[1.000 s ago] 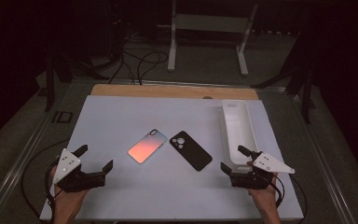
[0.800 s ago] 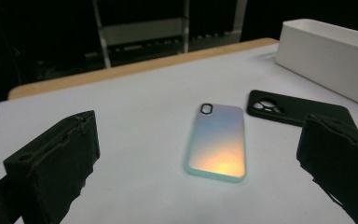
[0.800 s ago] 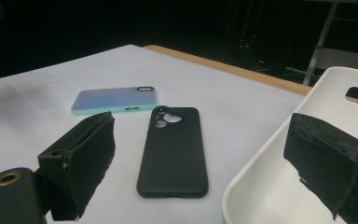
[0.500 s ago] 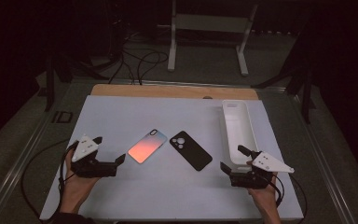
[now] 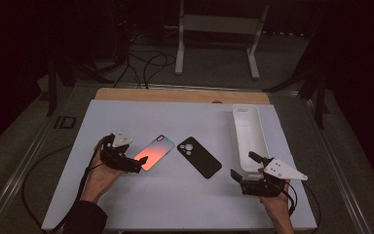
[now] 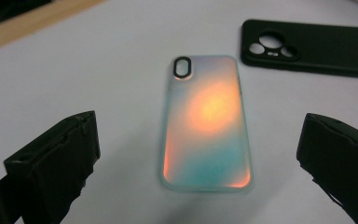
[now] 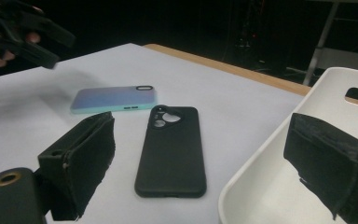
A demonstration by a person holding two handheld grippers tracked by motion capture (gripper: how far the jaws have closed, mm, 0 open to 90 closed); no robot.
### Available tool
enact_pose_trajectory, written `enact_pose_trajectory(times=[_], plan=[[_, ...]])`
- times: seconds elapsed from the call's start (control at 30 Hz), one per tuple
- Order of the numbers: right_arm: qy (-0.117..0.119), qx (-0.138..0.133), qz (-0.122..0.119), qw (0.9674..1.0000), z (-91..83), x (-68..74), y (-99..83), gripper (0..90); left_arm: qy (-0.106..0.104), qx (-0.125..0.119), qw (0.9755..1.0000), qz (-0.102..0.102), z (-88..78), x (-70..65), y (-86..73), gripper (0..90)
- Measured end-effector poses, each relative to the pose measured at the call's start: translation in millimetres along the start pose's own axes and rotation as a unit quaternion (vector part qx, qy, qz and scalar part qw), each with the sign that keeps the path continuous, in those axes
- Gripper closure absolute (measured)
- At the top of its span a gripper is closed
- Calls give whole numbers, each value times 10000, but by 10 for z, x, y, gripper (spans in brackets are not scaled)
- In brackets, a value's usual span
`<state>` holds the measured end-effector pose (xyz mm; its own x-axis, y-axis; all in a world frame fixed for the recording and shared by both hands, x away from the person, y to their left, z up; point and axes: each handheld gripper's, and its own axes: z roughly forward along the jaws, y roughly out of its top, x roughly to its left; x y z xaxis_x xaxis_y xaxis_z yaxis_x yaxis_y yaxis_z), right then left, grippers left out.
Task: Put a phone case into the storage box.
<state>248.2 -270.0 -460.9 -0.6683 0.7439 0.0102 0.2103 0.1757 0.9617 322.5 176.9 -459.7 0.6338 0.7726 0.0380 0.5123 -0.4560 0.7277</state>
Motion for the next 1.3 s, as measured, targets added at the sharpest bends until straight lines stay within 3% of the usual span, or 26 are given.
enact_pose_trajectory(times=[0.43, 1.0, 1.27, 1.3], plan=[[12, 37, 12, 10000, 7, -10, -9, 88, -130, 705, 9974, 102, 392, -12, 51, 0], [-6, 43, 10, 10000, 0, -13, -10, 88, -316, 1022, 9942, -54, 702, -27, 16, 31], [-8, 47, 7, 10000, 0, -13, -11, 88, -309, 1169, 9926, -65, 784, -39, -10, 47], [-10, 47, 7, 10000, 1, -13, -12, 88, -226, 1247, 9919, -22, 811, -44, -23, 52]])
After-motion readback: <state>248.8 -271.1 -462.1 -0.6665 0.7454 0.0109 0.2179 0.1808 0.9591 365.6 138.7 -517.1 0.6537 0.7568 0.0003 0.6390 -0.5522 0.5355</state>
